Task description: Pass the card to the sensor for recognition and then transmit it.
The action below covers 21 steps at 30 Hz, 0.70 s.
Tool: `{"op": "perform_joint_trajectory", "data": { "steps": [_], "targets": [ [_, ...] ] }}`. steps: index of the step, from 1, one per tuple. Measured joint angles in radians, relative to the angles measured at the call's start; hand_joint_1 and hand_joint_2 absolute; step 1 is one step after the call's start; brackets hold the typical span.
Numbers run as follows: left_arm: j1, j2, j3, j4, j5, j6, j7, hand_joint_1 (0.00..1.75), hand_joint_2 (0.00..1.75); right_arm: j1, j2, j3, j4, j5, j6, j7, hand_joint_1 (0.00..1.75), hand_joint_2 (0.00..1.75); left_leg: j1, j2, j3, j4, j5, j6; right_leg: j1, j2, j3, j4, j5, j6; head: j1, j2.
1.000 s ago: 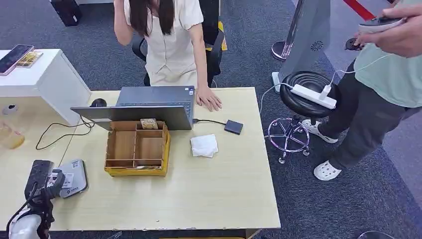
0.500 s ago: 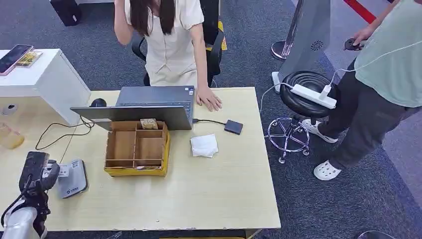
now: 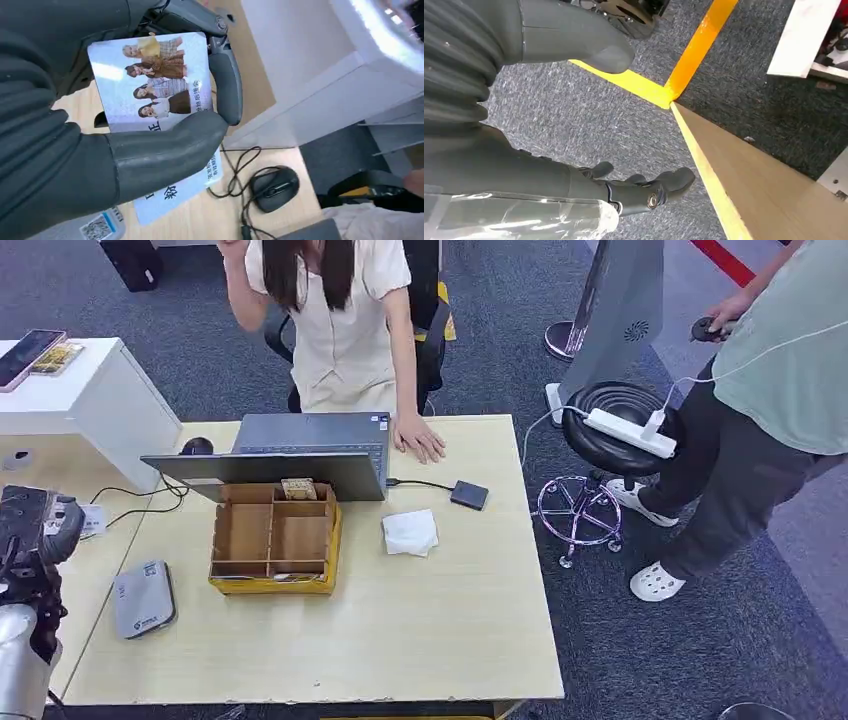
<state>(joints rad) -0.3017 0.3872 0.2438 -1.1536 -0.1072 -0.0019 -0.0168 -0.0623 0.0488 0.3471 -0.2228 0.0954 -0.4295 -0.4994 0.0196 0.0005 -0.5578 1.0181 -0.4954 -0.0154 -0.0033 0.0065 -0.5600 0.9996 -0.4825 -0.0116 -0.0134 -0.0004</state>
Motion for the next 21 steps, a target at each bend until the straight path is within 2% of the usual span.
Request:
{"op": "perform_joint_trajectory", "data": {
  "steps": [4,7,9,12,16,18,21],
  "targets": [
    [-0.033,0.003,-0.007,-0.030,-0.006,0.018,-0.030,1.75,1.75,0.000,0.000,-0.002,0.000,0.000,0.000,-0.002,0.00,1.75,0.000,0.000,0.000,0.000,0.000,0.000,0.000,0.000,0.000,0.000,0.000,0.000,0.000,0.000],
    [-0.056,0.003,-0.030,-0.049,-0.053,0.043,-0.055,1.75,1.75,0.000,0.000,-0.003,0.000,0.003,0.001,-0.002,0.00,1.75,0.000,0.000,0.000,0.000,0.000,0.000,0.000,0.000,0.000,0.000,0.000,0.000,0.000,0.000],
    [-0.073,0.002,-0.049,-0.063,-0.098,0.077,-0.104,1.75,1.75,-0.002,0.001,-0.003,-0.002,0.013,0.008,-0.003,0.00,1.75,0.000,0.000,0.000,0.000,0.000,0.000,0.000,0.000,0.000,0.000,0.000,0.000,0.000,0.000],
    [-0.089,-0.004,-0.090,-0.103,-0.201,0.160,-0.207,1.75,1.75,-0.004,0.005,-0.003,-0.010,0.030,0.021,-0.002,0.00,1.75,0.000,0.000,0.000,0.000,0.000,0.000,0.000,0.000,0.000,0.000,0.000,0.000,0.000,0.000],
    [-0.092,-0.001,-0.136,-0.142,-0.385,0.261,-0.262,1.75,1.75,-0.009,0.010,-0.003,-0.018,0.044,0.037,0.001,0.00,1.75,0.000,0.000,0.000,0.000,0.000,0.000,0.000,0.000,0.000,0.000,0.000,0.000,0.000,0.000],
    [-0.088,0.013,-0.157,-0.158,-0.504,0.339,-0.298,1.75,1.75,-0.010,0.011,-0.003,-0.020,0.050,0.044,0.001,0.00,1.75,0.000,0.000,0.000,0.000,0.000,0.000,0.000,0.000,0.000,0.000,0.000,0.000,0.000,0.000],
    [-0.069,0.027,-0.177,-0.175,-0.614,0.427,-0.341,1.75,1.75,-0.011,0.011,-0.003,-0.025,0.055,0.052,0.001,0.00,1.75,0.000,0.000,0.000,0.000,0.000,0.000,0.000,0.000,0.000,0.000,0.000,0.000,0.000,0.000]
  ]
}}
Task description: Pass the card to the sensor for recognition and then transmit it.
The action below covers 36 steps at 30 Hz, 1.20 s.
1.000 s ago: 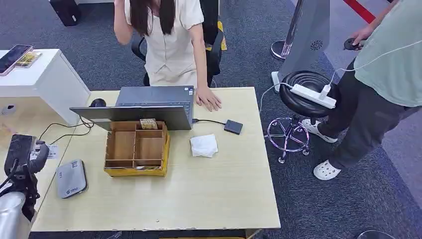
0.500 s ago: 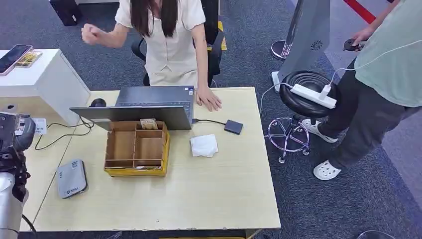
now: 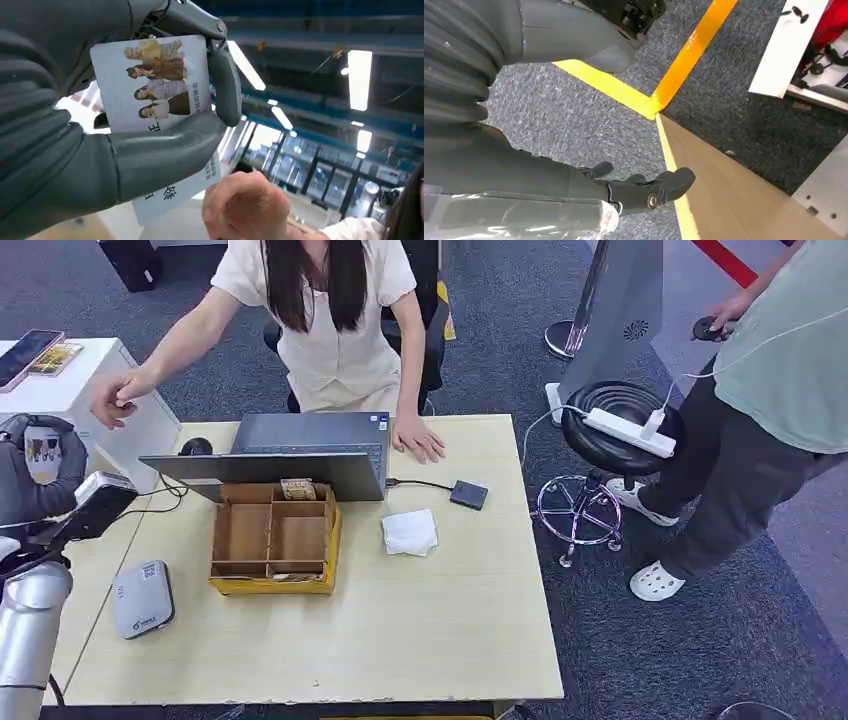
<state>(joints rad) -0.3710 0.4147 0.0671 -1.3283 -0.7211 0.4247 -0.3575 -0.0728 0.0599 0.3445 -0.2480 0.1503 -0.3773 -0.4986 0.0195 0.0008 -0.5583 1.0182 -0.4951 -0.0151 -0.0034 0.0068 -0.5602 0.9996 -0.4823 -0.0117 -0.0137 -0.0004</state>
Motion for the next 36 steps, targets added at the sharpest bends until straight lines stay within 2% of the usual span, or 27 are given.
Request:
{"op": "perform_joint_trajectory", "data": {
  "steps": [5,13,18,23,28,29,36],
  "targets": [
    [0.024,0.016,-0.018,-0.007,-0.104,0.086,-0.034,1.75,1.75,-0.002,0.000,0.000,-0.003,0.006,0.000,0.000,0.00,1.75,0.000,0.000,0.000,0.000,0.000,0.000,0.000,0.000,0.000,0.000,0.000,0.000,0.000,0.000],
    [0.037,0.063,-0.056,-0.005,-0.293,0.196,-0.034,1.75,1.75,-0.004,0.000,0.000,-0.005,0.017,0.007,0.000,0.00,1.75,0.000,0.000,0.000,0.000,0.000,0.000,0.000,0.000,0.000,0.000,0.000,0.000,0.000,0.000],
    [0.042,0.090,-0.084,0.005,-0.333,0.210,-0.030,1.75,1.75,-0.007,0.000,0.000,-0.006,0.020,0.012,-0.001,0.00,1.75,0.000,0.000,0.000,0.000,0.000,0.000,0.000,0.000,0.000,0.000,0.000,0.000,0.000,0.000],
    [0.041,0.092,-0.114,0.022,-0.359,0.219,-0.025,1.75,1.75,-0.008,0.000,0.000,-0.008,0.021,0.012,-0.001,0.00,1.75,0.000,0.000,0.000,0.000,0.000,0.000,0.000,0.000,0.000,0.000,0.000,0.000,0.000,0.000],
    [0.039,0.089,-0.119,0.030,-0.346,0.219,-0.050,1.75,1.75,-0.008,0.000,0.000,-0.008,0.021,0.011,-0.001,0.00,1.75,0.000,0.000,0.000,0.000,0.000,0.000,0.000,0.000,0.000,0.000,0.000,0.000,0.000,0.000],
    [0.039,0.088,-0.119,0.032,-0.338,0.219,-0.057,0.00,1.75,-0.008,0.000,0.000,-0.008,0.021,0.010,-0.001,0.00,1.75,0.000,0.000,0.000,0.000,0.000,0.000,0.000,0.000,0.000,0.000,0.000,0.000,0.000,0.000],
    [0.036,0.069,-0.120,0.044,-0.294,0.219,-0.082,0.00,1.75,-0.008,0.000,0.000,-0.008,0.021,0.008,-0.001,0.00,1.75,0.000,0.000,-0.001,0.000,0.000,0.000,0.000,0.000,-0.001,0.000,0.000,0.000,0.000,0.000]
  ]
}}
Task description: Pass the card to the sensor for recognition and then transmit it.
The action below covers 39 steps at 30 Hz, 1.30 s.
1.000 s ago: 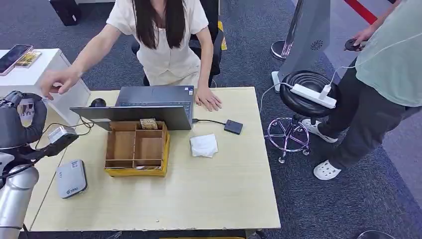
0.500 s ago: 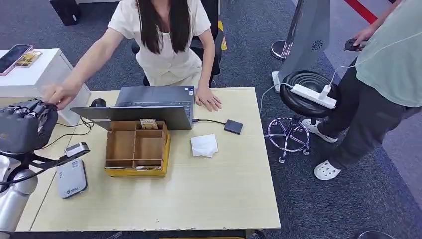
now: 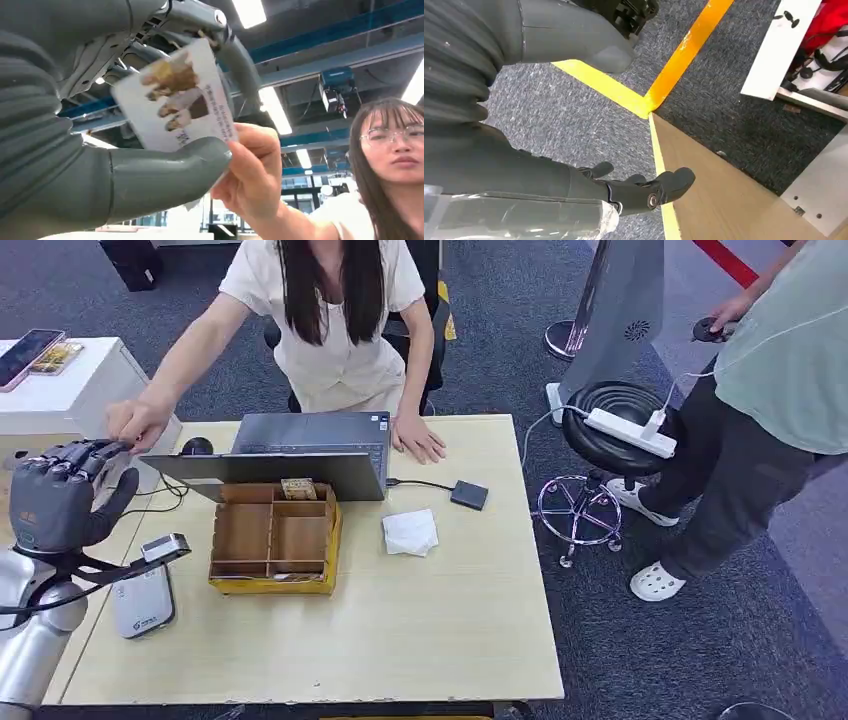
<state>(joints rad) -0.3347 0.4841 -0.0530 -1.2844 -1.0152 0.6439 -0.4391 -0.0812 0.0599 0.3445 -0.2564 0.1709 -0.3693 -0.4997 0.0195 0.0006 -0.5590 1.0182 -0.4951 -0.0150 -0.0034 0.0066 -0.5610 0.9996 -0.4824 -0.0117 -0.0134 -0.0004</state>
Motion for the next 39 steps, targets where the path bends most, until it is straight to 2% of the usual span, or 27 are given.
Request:
{"op": "perform_joint_trajectory", "data": {
  "steps": [6,7,16,20,21,27,33,35,39],
  "targets": [
    [-0.001,-0.016,0.000,0.006,0.006,0.000,0.002,0.00,1.75,0.001,0.000,0.000,0.000,0.000,-0.004,0.000,0.00,1.75,0.000,0.000,0.000,0.000,0.000,0.000,0.000,0.000,0.000,0.000,0.000,0.000,0.000,0.000],
    [-0.001,-0.018,0.000,0.006,0.005,0.000,0.002,0.00,0.00,0.001,0.000,0.000,0.000,0.000,-0.005,0.000,0.00,1.75,0.000,0.000,0.000,0.000,0.000,0.000,0.000,0.000,0.000,0.000,0.000,0.000,0.000,0.000],
    [-0.001,-0.020,0.001,0.008,0.021,0.000,-0.001,0.00,0.00,0.001,0.000,0.000,0.000,-0.002,-0.008,-0.003,0.00,1.75,0.000,0.000,0.000,0.000,0.000,0.000,0.000,0.000,0.000,0.000,0.000,0.000,0.000,0.000],
    [-0.001,-0.013,0.001,0.013,0.055,-0.001,0.022,0.00,0.00,0.002,0.000,-0.004,0.000,-0.006,-0.011,-0.007,0.00,1.75,0.000,0.000,0.000,0.000,0.000,0.000,0.000,0.000,0.000,0.000,0.000,0.000,0.000,0.000],
    [0.000,-0.010,0.001,0.015,0.058,-0.002,0.030,0.00,1.75,0.002,0.000,-0.006,0.000,-0.009,-0.012,-0.008,0.00,1.75,0.000,0.000,0.000,0.000,0.000,0.000,0.000,0.000,0.000,0.000,0.000,0.000,0.000,0.000],
    [0.009,0.033,0.042,0.047,0.047,0.000,0.080,0.00,1.75,0.010,0.000,-0.021,0.000,-0.019,-0.022,-0.018,0.00,1.75,0.000,0.000,0.000,0.000,0.000,0.000,0.000,0.000,0.000,0.000,0.000,0.000,0.000,0.000],
    [0.015,0.051,0.078,0.071,0.042,0.000,0.079,0.00,1.75,0.013,0.000,-0.025,0.000,-0.021,-0.026,-0.018,0.00,1.75,0.000,0.000,-0.001,0.000,0.000,0.000,0.000,0.000,0.000,0.000,0.000,0.000,0.000,0.000],
    [0.015,0.055,0.088,0.079,0.028,0.000,0.095,0.00,1.75,0.014,0.000,-0.027,0.000,-0.023,-0.026,-0.018,0.00,1.75,0.000,0.000,-0.001,0.000,0.000,0.000,0.000,0.000,0.000,0.000,0.000,0.000,0.000,0.000],
    [0.027,0.071,0.122,0.099,0.071,-0.017,0.082,0.00,1.75,0.019,0.000,-0.037,0.000,-0.032,-0.029,-0.024,0.00,1.75,0.000,0.000,-0.001,0.000,0.000,0.000,0.000,0.000,0.000,0.000,0.000,0.000,0.000,0.000]
  ]
}}
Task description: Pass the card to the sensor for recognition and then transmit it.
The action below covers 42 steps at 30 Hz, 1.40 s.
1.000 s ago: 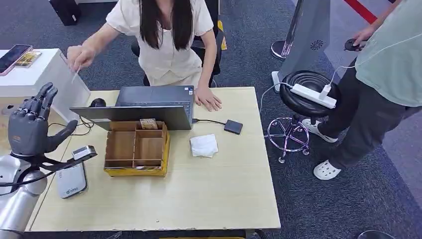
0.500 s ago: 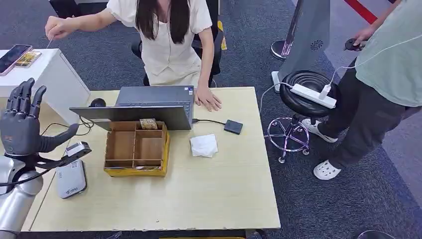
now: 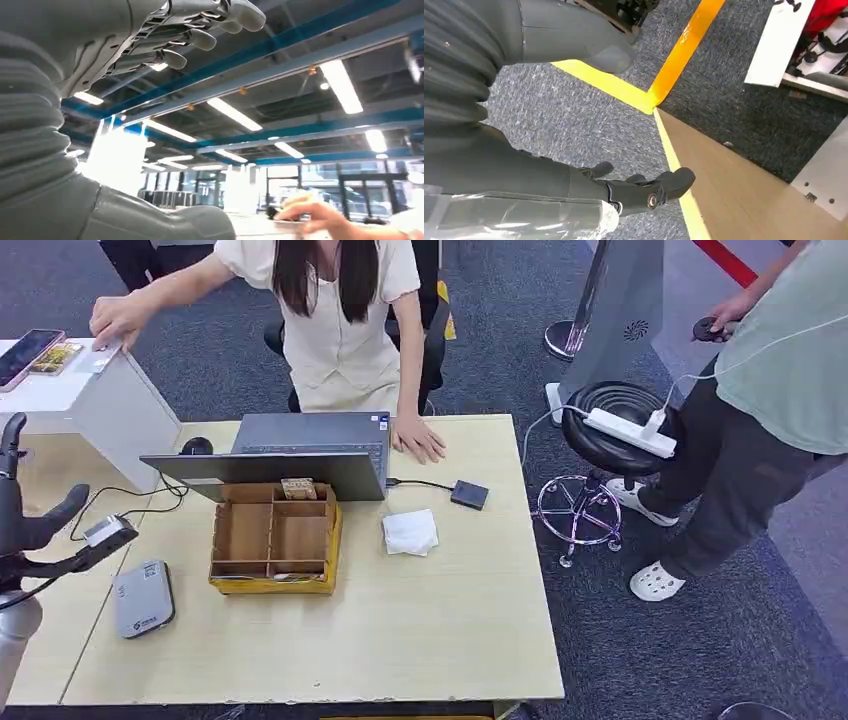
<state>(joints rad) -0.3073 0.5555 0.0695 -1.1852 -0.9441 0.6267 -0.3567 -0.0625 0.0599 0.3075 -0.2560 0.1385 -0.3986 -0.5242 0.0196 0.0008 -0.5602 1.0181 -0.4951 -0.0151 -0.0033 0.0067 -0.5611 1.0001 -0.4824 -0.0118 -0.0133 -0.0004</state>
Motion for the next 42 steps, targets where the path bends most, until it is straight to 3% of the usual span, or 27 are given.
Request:
{"op": "perform_joint_trajectory", "data": {
  "steps": [6,12,17,24,32,42],
  "targets": [
    [0.068,0.101,0.002,0.003,0.065,-0.235,-0.003,0.00,1.75,0.005,0.000,-0.016,0.002,-0.010,0.001,-0.014,0.00,1.75,0.001,0.001,-0.001,0.000,0.000,0.000,0.001,0.002,-0.002,0.000,0.000,0.000,0.000,0.000],
    [0.154,0.212,0.011,-0.062,0.114,-0.471,0.020,0.00,1.75,0.006,-0.002,-0.036,0.005,-0.006,0.002,-0.017,0.00,1.75,0.001,0.003,-0.001,0.000,0.000,-0.001,0.001,0.003,-0.003,0.000,0.000,0.000,-0.001,0.000],
    [0.188,0.304,0.009,-0.105,0.099,-0.607,0.055,0.00,1.75,0.006,-0.002,-0.045,0.006,-0.006,0.003,-0.025,0.00,1.75,0.001,0.003,-0.001,0.000,0.000,-0.001,0.001,0.003,-0.003,0.000,0.000,0.000,-0.001,0.000],
    [0.199,0.382,-0.003,-0.152,0.114,-0.702,0.070,0.00,1.75,0.006,-0.002,-0.060,0.008,-0.006,0.003,-0.028,0.00,1.75,0.001,0.002,-0.001,0.000,0.000,-0.001,0.001,0.003,-0.003,0.000,0.000,0.000,0.000,0.000],
    [0.200,0.445,-0.029,-0.233,0.226,-0.848,0.084,0.00,1.75,0.006,-0.002,-0.068,0.010,-0.003,0.003,-0.032,0.00,1.75,0.001,0.002,-0.002,0.000,0.000,-0.001,0.001,0.003,-0.003,0.000,0.000,0.000,0.000,0.000],
    [0.246,0.491,-0.031,-0.314,0.372,-0.919,0.104,0.00,1.75,0.007,-0.002,-0.079,0.010,0.012,0.003,-0.035,0.00,1.75,0.001,0.002,-0.002,0.000,0.000,-0.001,0.001,0.003,-0.003,0.000,0.000,0.000,-0.001,0.000]
  ]
}}
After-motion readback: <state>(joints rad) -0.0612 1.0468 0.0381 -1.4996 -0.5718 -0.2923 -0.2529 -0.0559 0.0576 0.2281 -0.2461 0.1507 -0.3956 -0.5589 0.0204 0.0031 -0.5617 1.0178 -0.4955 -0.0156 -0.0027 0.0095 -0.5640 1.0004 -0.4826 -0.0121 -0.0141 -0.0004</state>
